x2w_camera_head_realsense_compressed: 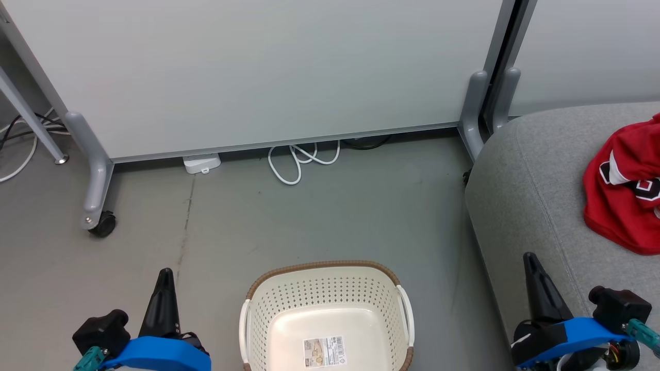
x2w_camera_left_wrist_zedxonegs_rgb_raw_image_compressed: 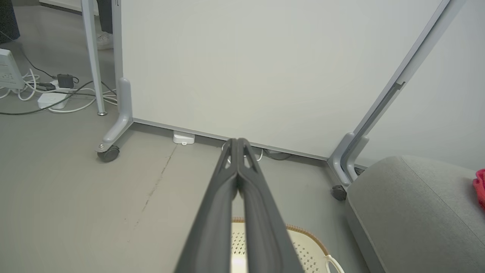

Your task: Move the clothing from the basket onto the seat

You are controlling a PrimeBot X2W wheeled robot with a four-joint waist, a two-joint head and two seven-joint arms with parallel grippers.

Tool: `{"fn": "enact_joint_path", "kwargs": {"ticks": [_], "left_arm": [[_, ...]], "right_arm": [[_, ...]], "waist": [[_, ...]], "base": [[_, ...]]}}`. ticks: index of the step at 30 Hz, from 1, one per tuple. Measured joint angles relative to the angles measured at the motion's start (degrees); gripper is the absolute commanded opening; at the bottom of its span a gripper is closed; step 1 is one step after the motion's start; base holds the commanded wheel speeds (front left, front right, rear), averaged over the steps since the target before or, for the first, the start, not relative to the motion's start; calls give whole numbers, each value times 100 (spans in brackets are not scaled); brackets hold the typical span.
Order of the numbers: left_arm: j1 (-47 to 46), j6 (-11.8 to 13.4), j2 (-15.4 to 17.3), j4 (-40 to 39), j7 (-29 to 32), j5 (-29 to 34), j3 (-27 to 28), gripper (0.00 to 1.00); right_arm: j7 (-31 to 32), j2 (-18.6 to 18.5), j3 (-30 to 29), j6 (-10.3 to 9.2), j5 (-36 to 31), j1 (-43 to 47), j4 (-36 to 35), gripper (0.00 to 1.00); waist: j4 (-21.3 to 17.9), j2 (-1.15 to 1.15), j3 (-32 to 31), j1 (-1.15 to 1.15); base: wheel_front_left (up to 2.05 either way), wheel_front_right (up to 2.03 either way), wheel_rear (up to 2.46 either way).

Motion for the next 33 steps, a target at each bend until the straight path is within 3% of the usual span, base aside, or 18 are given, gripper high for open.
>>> {"fn": "enact_joint_path", "kwargs": {"ticks": [17,33], "left_arm": [[-90,-15,1,-98,410,-1745,112,0],[-165,-23,2,-157,725,-3017,213,0]], "right_arm": [[419,13,-97,0,1748,-11,-88,0],[739,27,-187,-1,3025,-28,-156,0]], "waist": [[-65,0,-29,1],[-122,0,-55,0]], "base": [[0,0,0],[0,0,0]]}}
